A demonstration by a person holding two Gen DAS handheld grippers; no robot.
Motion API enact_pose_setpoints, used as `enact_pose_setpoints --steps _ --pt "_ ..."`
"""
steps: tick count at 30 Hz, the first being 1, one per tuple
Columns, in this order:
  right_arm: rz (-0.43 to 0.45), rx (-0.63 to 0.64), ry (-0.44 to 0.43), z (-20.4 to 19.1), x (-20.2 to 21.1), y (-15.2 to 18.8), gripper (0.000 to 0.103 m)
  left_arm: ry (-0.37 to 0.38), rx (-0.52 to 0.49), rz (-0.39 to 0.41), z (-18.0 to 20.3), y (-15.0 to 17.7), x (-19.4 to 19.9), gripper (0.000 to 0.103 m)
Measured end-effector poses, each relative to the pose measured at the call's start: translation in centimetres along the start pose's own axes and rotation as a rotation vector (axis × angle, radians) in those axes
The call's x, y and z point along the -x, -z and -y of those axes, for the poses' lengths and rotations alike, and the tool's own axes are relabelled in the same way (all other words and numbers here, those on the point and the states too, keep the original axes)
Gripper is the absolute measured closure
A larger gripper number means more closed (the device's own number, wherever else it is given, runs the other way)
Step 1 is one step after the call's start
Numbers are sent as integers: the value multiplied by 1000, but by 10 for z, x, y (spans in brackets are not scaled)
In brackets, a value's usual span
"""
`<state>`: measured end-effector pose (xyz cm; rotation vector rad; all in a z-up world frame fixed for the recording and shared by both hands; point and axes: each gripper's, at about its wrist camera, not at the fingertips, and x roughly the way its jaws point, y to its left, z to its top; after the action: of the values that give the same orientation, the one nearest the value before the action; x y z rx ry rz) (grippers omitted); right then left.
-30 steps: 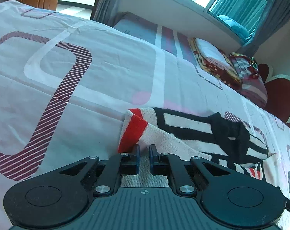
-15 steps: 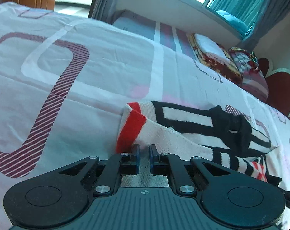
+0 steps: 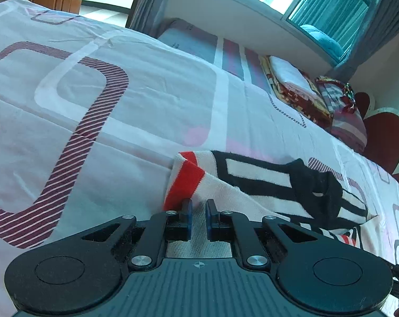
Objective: Fold small clothes
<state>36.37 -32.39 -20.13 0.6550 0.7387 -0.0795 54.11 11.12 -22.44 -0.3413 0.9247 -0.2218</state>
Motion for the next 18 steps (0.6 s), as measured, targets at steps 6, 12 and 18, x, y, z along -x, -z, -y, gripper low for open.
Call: enact_pose_setpoints --steps 6,12,18 --pt "-28 45 23 -12 -18 5 64 -17 -20 28 8 2 -6 95" --pt "-20 178 130 -30 -22 7 93 -43 -42 101 18 3 1 95" --pt "198 352 187 -45 30 2 94 -51 -98 113 35 3 -5 95"
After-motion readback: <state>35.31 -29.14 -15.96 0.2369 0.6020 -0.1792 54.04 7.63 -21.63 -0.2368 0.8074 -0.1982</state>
